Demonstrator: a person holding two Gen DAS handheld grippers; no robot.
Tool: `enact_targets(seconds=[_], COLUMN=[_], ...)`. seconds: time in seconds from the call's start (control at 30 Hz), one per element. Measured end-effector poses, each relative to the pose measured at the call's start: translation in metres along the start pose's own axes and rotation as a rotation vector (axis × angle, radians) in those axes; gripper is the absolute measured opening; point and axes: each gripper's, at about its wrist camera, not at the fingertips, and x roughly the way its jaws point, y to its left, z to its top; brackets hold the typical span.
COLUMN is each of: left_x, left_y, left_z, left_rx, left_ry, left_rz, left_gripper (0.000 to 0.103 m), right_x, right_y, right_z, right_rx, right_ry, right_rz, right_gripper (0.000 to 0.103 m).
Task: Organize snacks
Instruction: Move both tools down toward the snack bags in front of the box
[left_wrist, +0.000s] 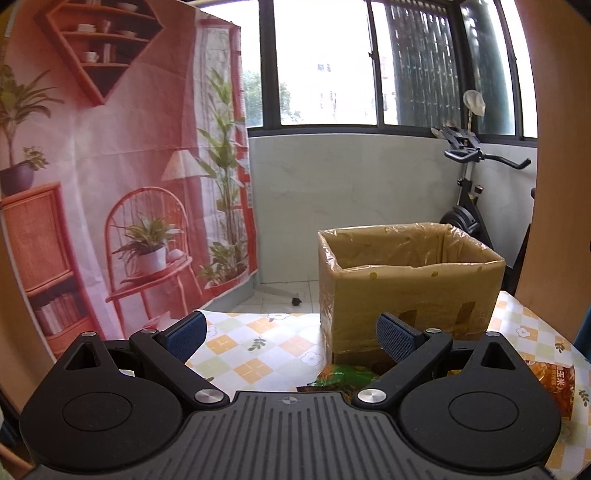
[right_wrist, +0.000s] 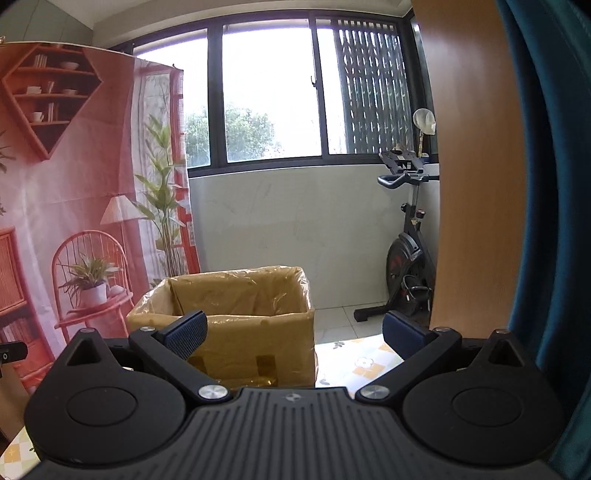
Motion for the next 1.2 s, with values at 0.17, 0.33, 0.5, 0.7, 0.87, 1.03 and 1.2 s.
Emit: enact_targets(seconds=[0.17,0.33,0.5,0.7,0.87,1.03,1.2], left_x=[0.029,0.057,0.078,0.090,0.101,0.115,0.127], left_y=[-0.002,-0.006,-0.012,-0.014,-0.001,0.022,0.032], left_z=[-0.007,-0.017,-0.030,-0.033,-0.019,-0.002,-0.004], left_rx=[-0.007,-0.015,-0.013,-0.001,-0.018,-0.067,-0.141], left_ry=[0.047,0.106,0.157,0.196,0.182,0.155,0.165], left_rz=[-0.028,-0.058,-0.102,-0.109,-0.082,-0.048,-0.067], left_gripper=[0.099,0.099,0.099,0.099,0.099,0.099,0.099], right_x=[0.026,0.049,0.073,0.095,0.106,0.116,0.124], right_y=[-0.006,-0.005,-0.010,-0.016,-0.020,-0.020,-0.019], right_z=[-0.012,-0.028,-0.044,-0.057,-0.059,-0.068,-0.084], right_rx=[-0.021,-0.045,-0.027,-0.018,0.002,0.017,0.010], right_ry=[0.021,0.039,0.100,0.164,0.175,0.200,0.261], right_rz=[0.010,0.026,0.036,0.038,0.040,0.046,0.054], right_gripper=[0.103,0.103,0.103,0.103,0.103,0.103,0.103])
